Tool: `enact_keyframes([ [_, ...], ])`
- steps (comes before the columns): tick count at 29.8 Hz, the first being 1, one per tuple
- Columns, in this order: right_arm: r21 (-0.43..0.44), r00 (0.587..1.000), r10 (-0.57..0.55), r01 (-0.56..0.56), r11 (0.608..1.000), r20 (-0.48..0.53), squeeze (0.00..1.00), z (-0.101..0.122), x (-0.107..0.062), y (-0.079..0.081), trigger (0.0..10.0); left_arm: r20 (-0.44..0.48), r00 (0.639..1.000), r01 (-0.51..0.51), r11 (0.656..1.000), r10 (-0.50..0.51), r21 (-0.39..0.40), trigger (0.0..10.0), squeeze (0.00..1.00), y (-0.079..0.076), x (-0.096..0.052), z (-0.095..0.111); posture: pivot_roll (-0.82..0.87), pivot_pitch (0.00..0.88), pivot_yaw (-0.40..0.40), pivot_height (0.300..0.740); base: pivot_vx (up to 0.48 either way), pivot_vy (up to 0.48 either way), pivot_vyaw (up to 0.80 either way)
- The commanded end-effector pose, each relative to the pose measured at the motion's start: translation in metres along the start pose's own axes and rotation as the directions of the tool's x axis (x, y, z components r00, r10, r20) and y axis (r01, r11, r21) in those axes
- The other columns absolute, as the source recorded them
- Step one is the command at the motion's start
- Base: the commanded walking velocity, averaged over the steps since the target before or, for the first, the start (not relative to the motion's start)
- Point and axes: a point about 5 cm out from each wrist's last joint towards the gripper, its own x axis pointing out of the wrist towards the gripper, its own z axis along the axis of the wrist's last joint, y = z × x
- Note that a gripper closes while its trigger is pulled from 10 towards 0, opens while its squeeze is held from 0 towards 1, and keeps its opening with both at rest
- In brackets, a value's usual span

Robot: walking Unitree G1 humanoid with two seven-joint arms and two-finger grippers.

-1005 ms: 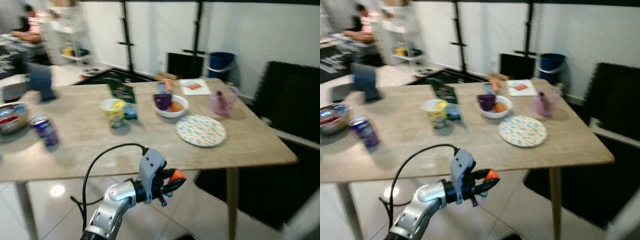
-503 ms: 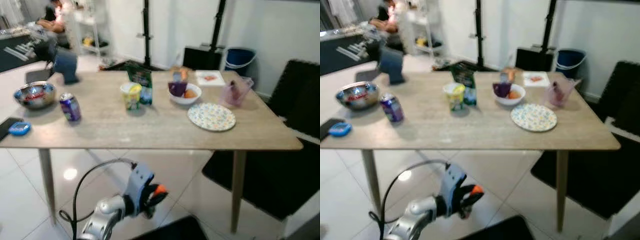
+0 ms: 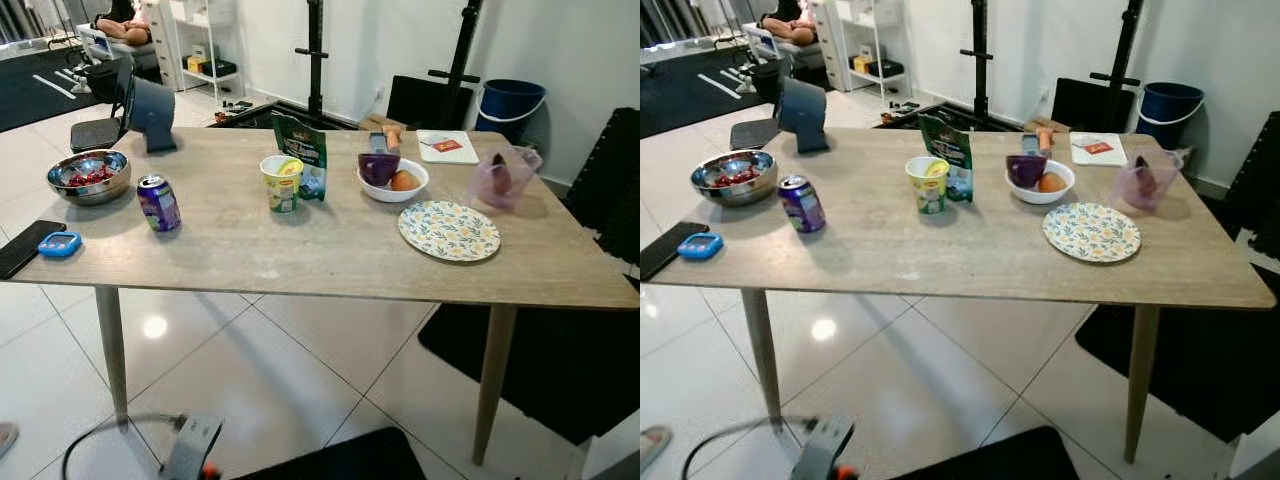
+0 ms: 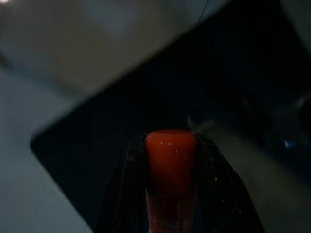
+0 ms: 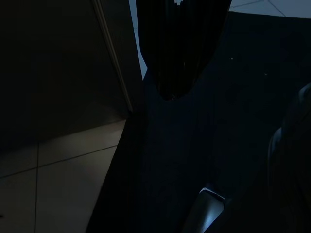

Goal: Restocking fridge

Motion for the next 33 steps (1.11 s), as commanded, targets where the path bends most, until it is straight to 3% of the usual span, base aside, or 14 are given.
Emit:
enact_keyframes([
  [1, -0.001, 0.999, 0.017, -0.017, 1.0, 0.033, 0.0, 0.008, 0.001, 0.006, 10.0, -0.075, 0.996, -0.058, 0.997, 0.054, -0.053, 10.0, 0.0, 0.006, -0.006, -0.022, -0.05, 0.002, 0.041, 0.74, 0.0, 0.0, -0.8],
  [4, 0.001, 0.999, 0.013, -0.013, 1.0, 0.03, 0.0, 0.009, 0.001, 0.005, 10.0, -0.185, 0.981, -0.083, 0.992, 0.064, -0.098, 10.0, 0.0, 0.001, -0.014, -0.054, -0.06, 0.0, 0.044, 0.74, 0.0, 0.0, -0.8],
  [9, 0.007, 0.999, -0.003, 0.003, 1.0, 0.033, 0.0, 0.012, 0.001, 0.004, 10.0, -0.252, 0.967, -0.065, 0.991, 0.033, -0.12, 10.0, 0.0, -0.009, -0.018, -0.073, -0.06, 0.0, 0.048, 0.74, 0.0, 0.0, -0.8],
  [33, 0.039, 0.995, -0.088, 0.086, 0.995, 0.047, 0.0, 0.015, -0.001, -0.01, 10.0, -0.22, 0.975, -0.032, 0.999, 0.026, -0.023, 10.0, 0.0, -0.021, -0.004, -0.053, -0.09, 0.0, 0.054, 0.74, 0.0, 0.0, -0.8],
])
